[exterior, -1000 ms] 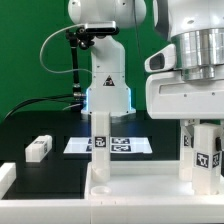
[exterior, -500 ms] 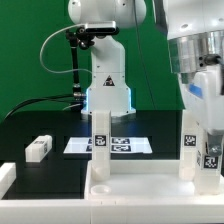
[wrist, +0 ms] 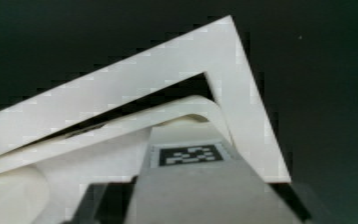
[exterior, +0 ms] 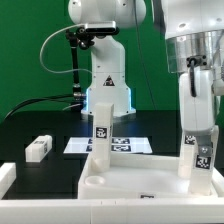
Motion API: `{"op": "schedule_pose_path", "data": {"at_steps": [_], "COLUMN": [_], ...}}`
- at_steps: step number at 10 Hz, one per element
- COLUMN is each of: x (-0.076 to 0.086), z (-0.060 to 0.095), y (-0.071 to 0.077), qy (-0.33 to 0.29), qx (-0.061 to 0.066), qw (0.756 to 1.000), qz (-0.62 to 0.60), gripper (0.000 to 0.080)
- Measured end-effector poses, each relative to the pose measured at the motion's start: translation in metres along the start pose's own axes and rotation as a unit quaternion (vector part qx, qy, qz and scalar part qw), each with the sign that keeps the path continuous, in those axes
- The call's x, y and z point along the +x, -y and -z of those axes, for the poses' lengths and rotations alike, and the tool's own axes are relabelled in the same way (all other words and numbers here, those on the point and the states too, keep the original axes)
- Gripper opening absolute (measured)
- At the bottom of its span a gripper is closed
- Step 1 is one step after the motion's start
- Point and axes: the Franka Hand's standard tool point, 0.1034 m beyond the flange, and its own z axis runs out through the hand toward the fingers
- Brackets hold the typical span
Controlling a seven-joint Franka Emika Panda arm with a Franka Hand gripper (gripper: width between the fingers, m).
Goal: Assemble desk
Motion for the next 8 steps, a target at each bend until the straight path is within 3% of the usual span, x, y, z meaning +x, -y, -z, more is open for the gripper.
{"op": "schedule_pose_path", "data": {"at_steps": [1, 3, 6, 8], "x": [0.0, -0.004, 0.001, 0.004], "z": [0.0, 0.01, 0.059, 0.06], "y": [0.0, 0.001, 0.007, 0.008], "qy": [0.0, 0.006, 0.026, 0.024], "qx": [0.0, 0.005, 0.029, 0.03], "qw": [1.0, 1.0, 0.998, 0.998], "qz": [0.003, 0.026, 0.047, 0.046], "gripper": [0.0295, 0.0571, 0.0634, 0.0647]}}
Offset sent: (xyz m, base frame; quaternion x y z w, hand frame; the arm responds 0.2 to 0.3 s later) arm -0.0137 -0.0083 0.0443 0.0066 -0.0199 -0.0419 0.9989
